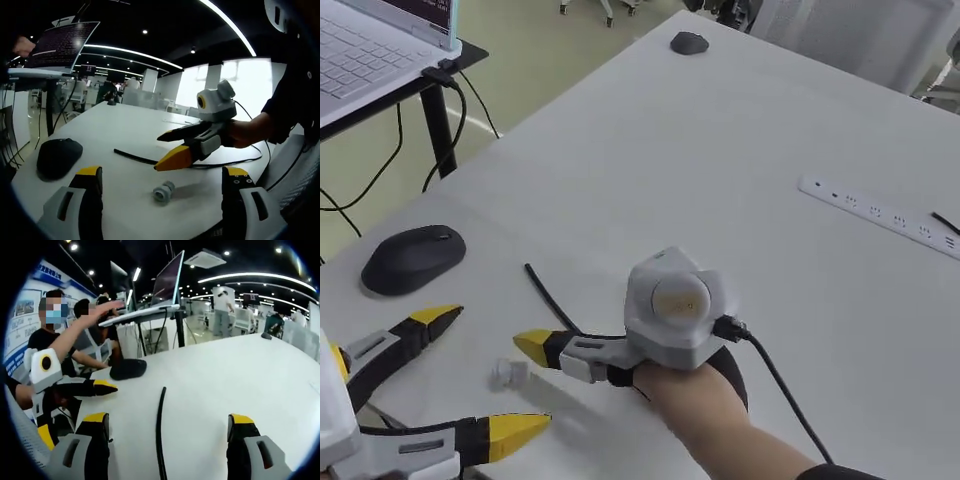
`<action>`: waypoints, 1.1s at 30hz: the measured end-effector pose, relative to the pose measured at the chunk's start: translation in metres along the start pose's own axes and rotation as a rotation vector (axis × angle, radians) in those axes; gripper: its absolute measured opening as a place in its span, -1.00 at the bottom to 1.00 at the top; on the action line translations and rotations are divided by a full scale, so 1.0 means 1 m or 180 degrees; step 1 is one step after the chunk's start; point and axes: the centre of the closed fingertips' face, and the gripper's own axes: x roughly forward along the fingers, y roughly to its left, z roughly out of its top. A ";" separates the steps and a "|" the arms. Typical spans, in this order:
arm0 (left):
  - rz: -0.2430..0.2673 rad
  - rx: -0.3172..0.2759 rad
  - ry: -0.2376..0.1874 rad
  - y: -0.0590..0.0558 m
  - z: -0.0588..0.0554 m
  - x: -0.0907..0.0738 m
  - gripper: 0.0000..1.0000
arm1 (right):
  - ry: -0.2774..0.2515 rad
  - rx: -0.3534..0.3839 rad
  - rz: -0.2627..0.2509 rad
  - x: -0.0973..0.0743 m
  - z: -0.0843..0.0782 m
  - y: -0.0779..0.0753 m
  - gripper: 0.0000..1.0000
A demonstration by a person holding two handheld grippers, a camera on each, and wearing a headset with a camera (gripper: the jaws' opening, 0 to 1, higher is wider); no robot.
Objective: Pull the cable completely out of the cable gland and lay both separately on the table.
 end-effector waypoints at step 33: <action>-0.0514 0.0406 0.0890 -0.061 0.034 0.050 0.99 | 0.0931 0.1323 -0.1360 -0.334 -0.125 -0.107 0.99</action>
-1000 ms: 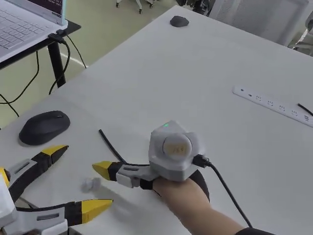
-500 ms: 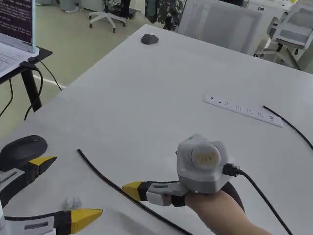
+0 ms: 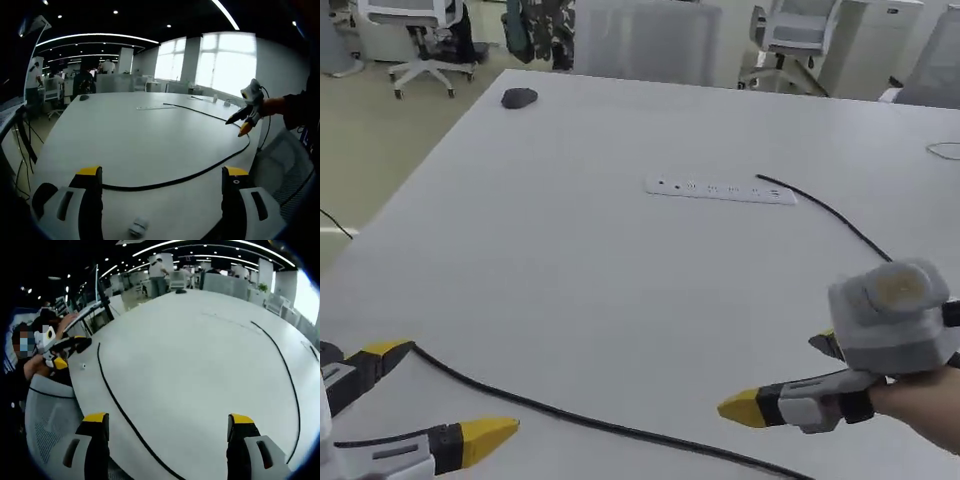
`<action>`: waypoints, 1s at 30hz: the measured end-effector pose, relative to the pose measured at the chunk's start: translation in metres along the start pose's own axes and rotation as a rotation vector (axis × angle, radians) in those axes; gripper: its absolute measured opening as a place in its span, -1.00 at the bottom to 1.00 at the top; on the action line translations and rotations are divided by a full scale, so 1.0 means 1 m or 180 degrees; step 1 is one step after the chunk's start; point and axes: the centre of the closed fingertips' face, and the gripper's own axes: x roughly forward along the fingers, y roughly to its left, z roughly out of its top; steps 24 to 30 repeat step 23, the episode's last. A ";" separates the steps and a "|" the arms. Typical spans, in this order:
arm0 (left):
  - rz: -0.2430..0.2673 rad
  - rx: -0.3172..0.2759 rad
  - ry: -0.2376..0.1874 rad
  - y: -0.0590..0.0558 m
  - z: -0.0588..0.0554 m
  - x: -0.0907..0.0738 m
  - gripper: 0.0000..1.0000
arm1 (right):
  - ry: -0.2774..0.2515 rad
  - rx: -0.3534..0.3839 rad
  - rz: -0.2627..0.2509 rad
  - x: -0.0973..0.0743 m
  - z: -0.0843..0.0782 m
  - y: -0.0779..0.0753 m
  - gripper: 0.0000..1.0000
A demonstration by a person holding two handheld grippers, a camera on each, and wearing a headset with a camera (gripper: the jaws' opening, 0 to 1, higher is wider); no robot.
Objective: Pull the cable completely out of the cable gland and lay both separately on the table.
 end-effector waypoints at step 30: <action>-0.0103 -0.0042 0.0229 -0.014 0.005 0.015 0.99 | -0.0360 0.0267 -0.0203 -0.035 -0.028 -0.027 0.99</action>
